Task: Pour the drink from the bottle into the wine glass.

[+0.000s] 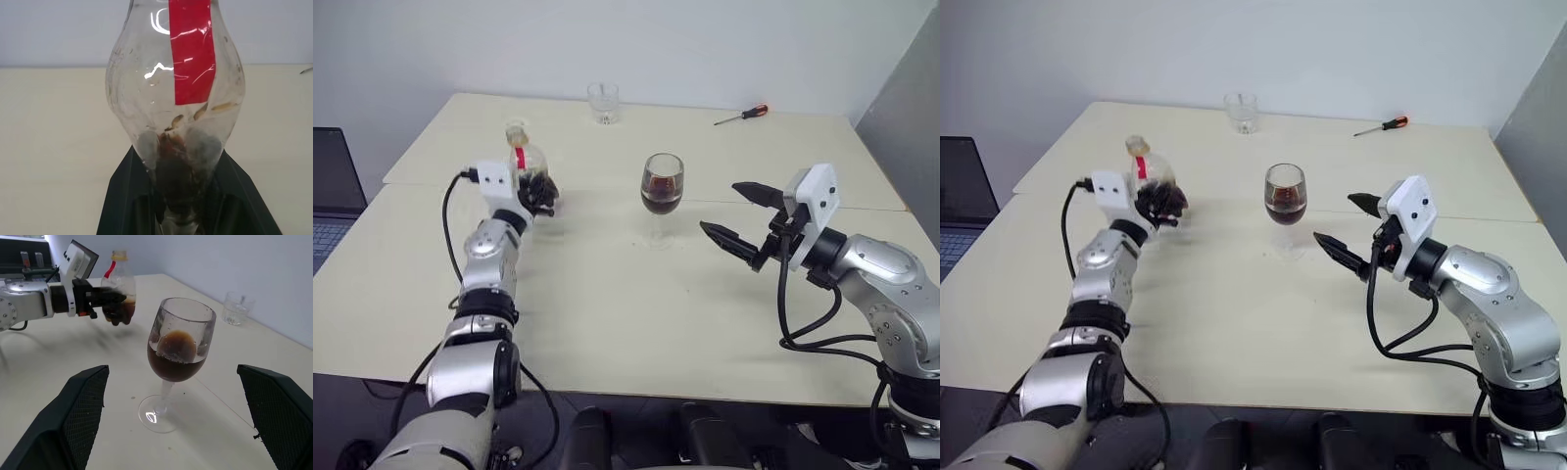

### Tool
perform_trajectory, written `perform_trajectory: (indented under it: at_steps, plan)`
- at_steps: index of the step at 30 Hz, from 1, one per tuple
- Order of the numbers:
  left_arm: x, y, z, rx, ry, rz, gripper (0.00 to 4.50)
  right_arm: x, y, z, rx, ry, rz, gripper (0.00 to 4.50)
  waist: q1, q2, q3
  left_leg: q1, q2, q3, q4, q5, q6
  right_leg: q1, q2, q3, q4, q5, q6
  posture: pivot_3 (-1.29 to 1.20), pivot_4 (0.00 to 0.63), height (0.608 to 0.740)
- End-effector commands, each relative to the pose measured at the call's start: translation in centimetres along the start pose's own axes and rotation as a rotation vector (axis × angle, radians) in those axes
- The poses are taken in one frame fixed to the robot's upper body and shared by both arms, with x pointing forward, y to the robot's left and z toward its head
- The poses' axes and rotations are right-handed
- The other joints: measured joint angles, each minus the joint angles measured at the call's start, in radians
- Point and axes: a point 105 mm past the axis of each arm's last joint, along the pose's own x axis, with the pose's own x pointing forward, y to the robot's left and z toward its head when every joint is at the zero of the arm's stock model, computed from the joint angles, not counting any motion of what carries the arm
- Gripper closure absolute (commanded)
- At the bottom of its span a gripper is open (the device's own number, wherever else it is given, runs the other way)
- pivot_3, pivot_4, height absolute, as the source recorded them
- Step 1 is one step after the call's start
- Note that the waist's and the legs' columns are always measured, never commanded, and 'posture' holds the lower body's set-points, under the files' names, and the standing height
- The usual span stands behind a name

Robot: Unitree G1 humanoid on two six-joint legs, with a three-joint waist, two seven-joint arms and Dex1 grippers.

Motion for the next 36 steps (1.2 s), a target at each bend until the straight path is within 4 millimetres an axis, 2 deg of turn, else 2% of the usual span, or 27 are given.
perform_trajectory:
  at_steps: [1,4,10,15,16,22,24,27,32,36]
  plan:
    - [0.1,0.3,1.8,-0.017,-0.074,0.033,3.76,0.1,0.0,1.2,-0.036,-0.031,0.022,0.00,0.002,0.000,0.000,0.000,0.000,0.000,0.000,0.000,0.000,0.000,0.000,-0.001,0.000,0.000,0.000,0.00,0.150,0.740]
    - [-0.3,0.5,0.8,-0.012,-0.044,0.053,3.76,0.3,-0.1,1.3,-0.040,-0.029,0.033,0.00,0.002,-0.001,-0.001,0.000,0.000,-0.001,0.000,0.000,0.000,0.001,0.000,-0.001,0.000,0.000,0.000,0.00,0.150,0.740]
    - [-1.3,0.9,-0.8,0.015,0.001,0.070,1.81,0.6,0.2,1.1,-0.039,-0.026,0.051,0.00,0.001,-0.001,-0.001,0.000,0.000,-0.001,0.000,0.000,0.000,0.000,0.000,-0.001,0.000,0.000,0.000,0.00,0.150,0.740]
    - [-1.7,1.0,-1.0,0.006,0.017,0.066,0.17,0.8,0.3,1.1,-0.040,-0.030,0.057,0.00,0.000,-0.001,-0.001,0.001,0.000,-0.001,-0.001,0.000,0.000,0.000,0.000,-0.001,0.000,0.000,0.000,0.00,0.150,0.740]
    - [-1.8,1.1,-0.8,0.013,0.017,0.062,0.05,0.8,0.3,1.1,-0.040,-0.030,0.059,0.00,0.000,-0.001,-0.001,0.000,0.000,-0.001,-0.001,0.000,0.000,0.000,0.000,-0.001,0.000,0.000,0.000,0.00,0.150,0.740]
    - [-2.1,1.4,0.7,0.028,0.005,0.029,0.05,1.1,0.2,1.3,-0.044,-0.040,0.072,0.00,0.000,-0.001,-0.001,0.000,0.000,-0.001,-0.001,0.000,0.000,0.000,0.000,-0.001,0.000,0.000,0.000,0.00,0.150,0.740]
    - [-2.4,0.7,1.3,0.031,0.008,-0.030,0.05,1.1,0.2,1.4,-0.044,-0.041,0.079,0.00,-0.001,-0.001,-0.001,0.000,0.000,-0.001,-0.001,0.000,0.000,0.000,0.000,-0.001,0.000,0.000,0.000,0.00,0.150,0.740]
    - [-4.0,-0.7,1.9,0.047,0.042,-0.171,0.05,1.1,0.0,1.2,-0.045,-0.024,0.101,0.00,-0.004,-0.001,-0.001,0.001,0.001,-0.001,-0.001,0.000,0.000,0.000,0.000,0.000,0.000,0.000,0.000,0.00,0.150,0.740]
    - [-5.9,1.0,3.0,0.085,0.057,-0.125,0.05,0.8,-0.9,1.0,-0.080,0.017,0.149,0.00,-0.003,-0.001,-0.001,0.001,0.001,-0.001,-0.001,0.000,0.000,0.001,0.000,0.000,0.000,0.000,0.000,0.00,0.150,0.740]
    - [-6.6,1.8,5.5,0.137,0.036,-0.095,0.05,0.9,-2.1,1.3,-0.109,0.022,0.161,0.00,-0.002,-0.001,-0.001,0.001,0.001,-0.001,-0.001,0.000,0.000,0.001,0.000,0.000,0.000,0.000,0.000,0.00,0.150,0.740]
